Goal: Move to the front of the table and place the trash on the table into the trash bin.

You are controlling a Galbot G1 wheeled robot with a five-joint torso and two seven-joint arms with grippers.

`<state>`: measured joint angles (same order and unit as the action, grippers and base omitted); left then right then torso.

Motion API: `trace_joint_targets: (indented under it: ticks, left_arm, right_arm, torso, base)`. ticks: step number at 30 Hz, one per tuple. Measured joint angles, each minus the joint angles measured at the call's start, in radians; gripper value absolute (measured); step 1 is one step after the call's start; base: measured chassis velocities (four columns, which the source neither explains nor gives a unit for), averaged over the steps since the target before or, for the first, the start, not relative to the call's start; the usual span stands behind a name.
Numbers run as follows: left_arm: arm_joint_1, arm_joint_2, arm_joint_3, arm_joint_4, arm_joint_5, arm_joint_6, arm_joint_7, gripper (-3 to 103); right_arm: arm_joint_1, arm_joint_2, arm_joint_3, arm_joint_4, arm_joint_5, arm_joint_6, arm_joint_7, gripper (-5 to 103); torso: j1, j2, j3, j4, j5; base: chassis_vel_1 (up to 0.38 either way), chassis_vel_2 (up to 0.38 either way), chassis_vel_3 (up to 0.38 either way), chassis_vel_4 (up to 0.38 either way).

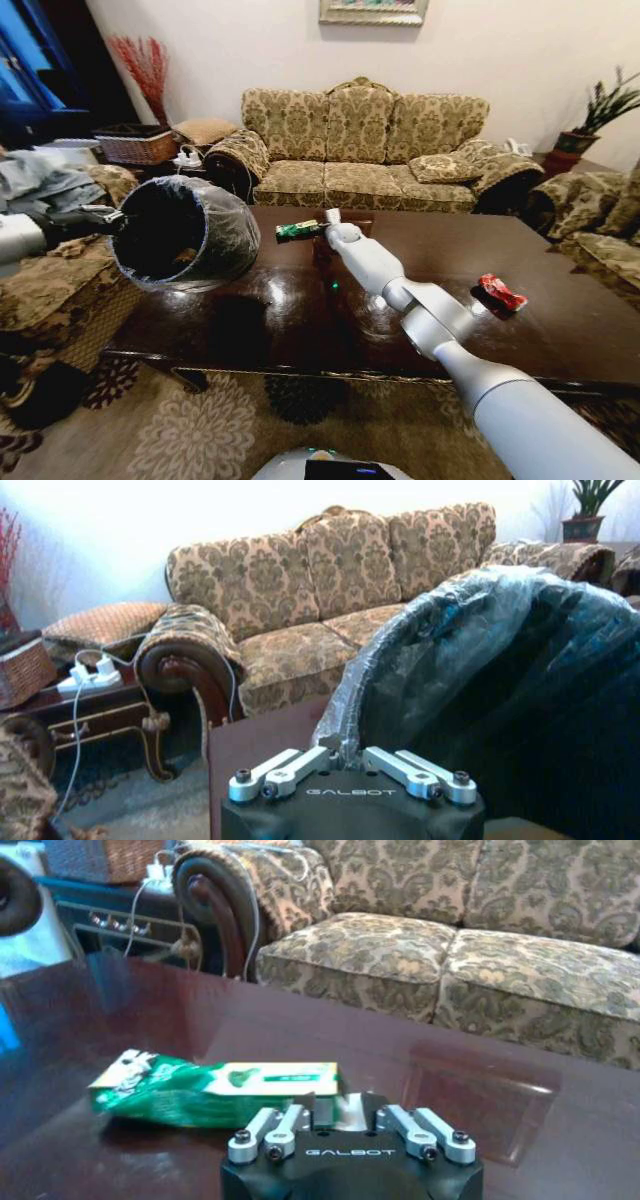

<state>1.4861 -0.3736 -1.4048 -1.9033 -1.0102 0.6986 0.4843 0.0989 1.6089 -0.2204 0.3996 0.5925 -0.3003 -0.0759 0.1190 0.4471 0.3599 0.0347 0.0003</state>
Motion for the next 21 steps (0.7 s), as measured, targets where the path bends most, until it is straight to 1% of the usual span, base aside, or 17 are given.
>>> trace_joint_targets:
  ticks: [1, 2, 3, 4, 6, 7, 8, 9, 11, 12, 13, 14, 17, 19, 21]
  left_arm:
    - [0.000, -0.001, 0.000, -0.003, 0.000, 0.000, 0.000, 0]
    - [0.000, -0.001, 0.000, -0.003, 0.000, 0.000, 0.000, 0]
    - [0.000, -0.002, 0.000, -0.007, 0.001, 0.000, 0.000, 0]
    - [0.000, -0.003, 0.000, -0.012, 0.001, 0.001, -0.001, 0]
    - [-0.002, 0.000, 0.000, -0.012, -0.002, 0.002, 0.000, 0]
    - [-0.002, 0.000, 0.000, -0.012, -0.002, 0.002, 0.000, 0]
    - [-0.002, 0.002, -0.001, -0.005, -0.004, 0.001, 0.000, 0]
    - [-0.002, 0.002, -0.001, -0.005, -0.004, 0.001, 0.000, 0]
    - [-0.002, 0.003, -0.001, 0.000, -0.004, -0.001, 0.001, 0]
    - [-0.002, 0.001, -0.002, 0.001, -0.004, -0.002, 0.002, 0]
    - [-0.002, 0.001, -0.002, 0.001, -0.004, -0.002, 0.002, 0]
    - [-0.002, 0.000, -0.002, 0.002, -0.004, -0.003, 0.002, 0]
    - [-0.002, -0.001, -0.002, 0.002, -0.004, -0.003, 0.002, 0]
    - [-0.002, -0.002, -0.003, 0.005, -0.006, -0.004, 0.004, 0]
    - [-0.002, 0.006, -0.013, 0.022, -0.015, -0.004, 0.003, 0]
  right_arm:
    - [0.009, -0.001, 0.052, -0.042, -0.039, 0.020, -0.003, 36]
    - [0.009, -0.001, 0.052, -0.042, -0.039, 0.020, -0.003, 36]
    - [0.011, -0.002, 0.064, -0.051, -0.048, 0.025, -0.003, 41]
    - [0.013, -0.002, 0.093, -0.066, -0.066, 0.042, 0.001, 47]
    - [0.000, -0.002, 0.043, -0.015, -0.052, 0.037, -0.001, 57]
    - [0.000, -0.002, 0.043, -0.015, -0.052, 0.037, -0.001, 57]
    - [-0.008, -0.002, 0.012, 0.026, -0.028, 0.034, 0.006, 63]
    - [-0.008, -0.002, 0.012, 0.026, -0.028, 0.034, 0.006, 63]
    - [-0.039, -0.001, -0.079, 0.187, 0.065, 0.023, 0.074, 75]
    - [-0.048, -0.001, -0.113, 0.264, 0.098, 0.010, 0.101, 75]
    - [-0.048, -0.001, -0.113, 0.264, 0.098, 0.010, 0.101, 75]
    - [-0.055, 0.000, -0.148, 0.353, 0.124, -0.013, 0.134, 80]
    - [-0.055, 0.000, -0.150, 0.360, 0.126, -0.015, 0.137, 80]
    - [-0.056, -0.001, -0.187, 0.479, 0.155, -0.049, 0.195, 99]
    - [-0.047, -0.017, -0.204, 0.596, 0.201, -0.101, 0.265, 100]
  torso:
    - [0.000, 0.000, 0.000, -0.0001, 0.0003]
    - [0.000, 0.000, 0.000, -0.0001, 0.0003]
    - [0.000, 0.000, 0.000, -0.0004, 0.0002]
    - [0.000, 0.000, 0.000, -0.0019, -0.0002]
    - [0.000, 0.000, 0.000, -0.0015, -0.0001]
    - [0.000, 0.000, 0.000, -0.0015, -0.0001]
    - [0.000, 0.000, 0.000, -0.0007, 0.0000]
    - [0.000, 0.000, 0.000, -0.0007, 0.0000]
    - [0.000, 0.000, 0.000, 0.0000, -0.0003]
    - [0.000, 0.000, 0.000, 0.0002, -0.0003]
    - [0.000, 0.000, 0.000, 0.0002, -0.0003]
    - [0.000, 0.000, 0.000, 0.0005, -0.0004]
    - [0.000, 0.000, 0.000, 0.0005, -0.0004]
    - [0.000, 0.000, 0.000, 0.0007, -0.0008]
    - [0.000, 0.000, 0.000, 0.0003, -0.0008]
  base:
    - [0.000, 0.000, 0.000, 0.000]
    - [0.000, 0.000, 0.000, 0.000]
    - [0.000, 0.000, 0.000, 0.000]
    - [0.000, 0.000, 0.000, 0.000]
    - [0.000, 0.000, 0.000, 0.000]
    - [0.000, 0.000, 0.000, 0.000]
    - [0.000, 0.000, 0.000, 0.000]
    - [0.000, 0.000, 0.000, 0.000]
    - [0.000, 0.000, 0.000, 0.000]
    - [0.000, 0.000, 0.000, 0.000]
    - [0.000, 0.000, 0.000, 0.000]
    - [0.000, 0.000, 0.000, 0.000]
    - [0.000, 0.000, 0.000, 0.000]
    - [0.000, 0.000, 0.000, 0.000]
    - [0.000, 0.000, 0.000, 0.000]
